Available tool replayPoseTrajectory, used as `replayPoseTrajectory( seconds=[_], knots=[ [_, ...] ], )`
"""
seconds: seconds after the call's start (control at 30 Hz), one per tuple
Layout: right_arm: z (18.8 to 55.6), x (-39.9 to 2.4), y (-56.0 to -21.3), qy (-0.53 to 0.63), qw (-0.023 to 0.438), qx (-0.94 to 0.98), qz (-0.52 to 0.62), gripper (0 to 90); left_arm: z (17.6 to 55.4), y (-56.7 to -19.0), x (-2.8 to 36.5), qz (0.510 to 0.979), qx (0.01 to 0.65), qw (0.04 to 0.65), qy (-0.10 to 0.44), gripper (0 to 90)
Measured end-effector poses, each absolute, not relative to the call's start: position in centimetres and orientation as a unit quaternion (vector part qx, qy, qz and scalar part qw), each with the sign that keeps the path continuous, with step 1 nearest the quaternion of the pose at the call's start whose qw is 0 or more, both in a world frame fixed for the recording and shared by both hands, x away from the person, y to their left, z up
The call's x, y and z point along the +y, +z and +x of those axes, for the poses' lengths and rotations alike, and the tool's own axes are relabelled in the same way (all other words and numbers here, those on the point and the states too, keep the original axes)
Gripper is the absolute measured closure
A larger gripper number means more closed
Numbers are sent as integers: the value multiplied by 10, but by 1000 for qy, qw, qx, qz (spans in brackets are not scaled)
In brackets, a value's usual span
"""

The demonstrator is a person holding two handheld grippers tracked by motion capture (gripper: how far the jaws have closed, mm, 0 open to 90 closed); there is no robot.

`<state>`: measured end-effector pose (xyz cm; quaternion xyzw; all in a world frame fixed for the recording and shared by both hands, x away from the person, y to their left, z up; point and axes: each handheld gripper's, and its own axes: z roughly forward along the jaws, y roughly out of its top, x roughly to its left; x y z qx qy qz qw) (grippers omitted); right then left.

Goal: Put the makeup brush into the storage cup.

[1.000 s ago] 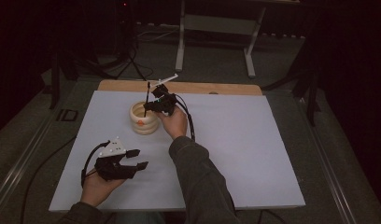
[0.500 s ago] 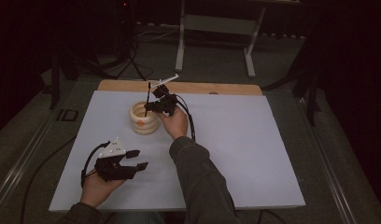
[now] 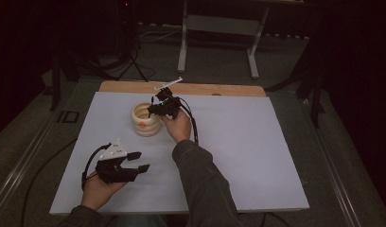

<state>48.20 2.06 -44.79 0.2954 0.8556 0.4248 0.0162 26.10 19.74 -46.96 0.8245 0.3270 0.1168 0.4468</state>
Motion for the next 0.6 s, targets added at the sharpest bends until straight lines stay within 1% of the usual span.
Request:
replayPoseTrajectory(
  seconds=[0.07,0.17,0.2,0.27,0.4,0.47,0.53,0.6],
  knots=[
    [482,19,-447,426,14,855,296,814,261,-470,197,825,327,446,117,432],
    [481,14,-445,427,15,853,300,777,261,-470,196,825,326,446,116,432],
    [480,13,-445,428,17,852,301,749,261,-470,196,826,326,446,116,432],
    [478,10,-444,431,20,850,300,734,261,-470,196,826,325,445,116,432],
    [475,3,-444,436,20,847,304,667,261,-470,196,826,326,445,116,431],
    [473,-2,-444,439,20,844,307,612,261,-470,196,826,326,445,116,429],
    [471,-7,-444,444,19,841,309,593,261,-470,195,827,326,444,116,425],
    [468,-12,-444,445,22,839,311,551,262,-470,194,828,326,442,115,420]
  ],
)
